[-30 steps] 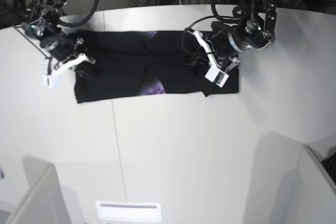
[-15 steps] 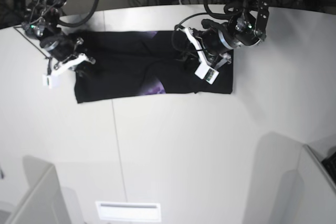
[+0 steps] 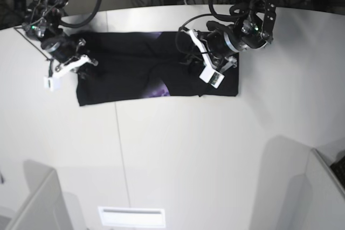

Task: Fold the T-shirt properly
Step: 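Lift the strip end with the left gripper and fold it toward the right gripper, then press the folded end flat with the left gripper and release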

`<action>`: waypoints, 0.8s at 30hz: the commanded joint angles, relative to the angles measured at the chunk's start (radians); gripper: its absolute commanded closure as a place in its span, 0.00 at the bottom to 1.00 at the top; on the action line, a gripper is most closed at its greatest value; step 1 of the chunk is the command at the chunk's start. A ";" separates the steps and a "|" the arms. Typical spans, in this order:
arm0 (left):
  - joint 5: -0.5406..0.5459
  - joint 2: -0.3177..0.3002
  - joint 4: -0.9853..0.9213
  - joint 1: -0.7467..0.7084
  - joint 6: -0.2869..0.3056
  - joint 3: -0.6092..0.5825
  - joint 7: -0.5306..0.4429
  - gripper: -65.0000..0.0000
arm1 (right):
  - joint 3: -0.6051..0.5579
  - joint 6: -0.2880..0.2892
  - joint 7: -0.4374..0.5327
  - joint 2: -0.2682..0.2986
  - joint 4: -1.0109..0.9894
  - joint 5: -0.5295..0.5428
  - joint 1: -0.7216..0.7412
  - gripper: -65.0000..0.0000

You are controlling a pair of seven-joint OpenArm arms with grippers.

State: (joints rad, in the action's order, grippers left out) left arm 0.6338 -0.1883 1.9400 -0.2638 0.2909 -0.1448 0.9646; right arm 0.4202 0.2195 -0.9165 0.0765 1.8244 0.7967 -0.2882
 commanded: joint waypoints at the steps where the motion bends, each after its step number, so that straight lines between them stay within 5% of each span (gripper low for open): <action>1: 0.022 0.000 0.016 0.005 0.009 0.001 -0.016 1.00 | 0.006 0.005 0.018 0.007 0.013 0.014 0.008 1.00; 13: 0.024 0.000 0.011 0.005 0.009 0.000 -0.014 1.00 | 0.006 0.005 0.018 0.007 0.013 0.014 0.007 1.00; 20: 0.024 0.000 0.009 0.005 0.009 0.000 -0.014 0.53 | 0.006 0.005 0.018 0.007 0.013 0.014 0.007 1.00; 24: 0.021 0.002 0.009 0.007 0.009 0.000 -0.014 0.45 | 0.006 0.005 0.018 0.007 0.013 0.014 0.007 1.00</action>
State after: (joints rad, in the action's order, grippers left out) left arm 0.6369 -0.1883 1.9354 -0.2634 0.2913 -0.1455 0.9649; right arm 0.4202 0.2199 -0.9165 0.0765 1.8244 0.7967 -0.2886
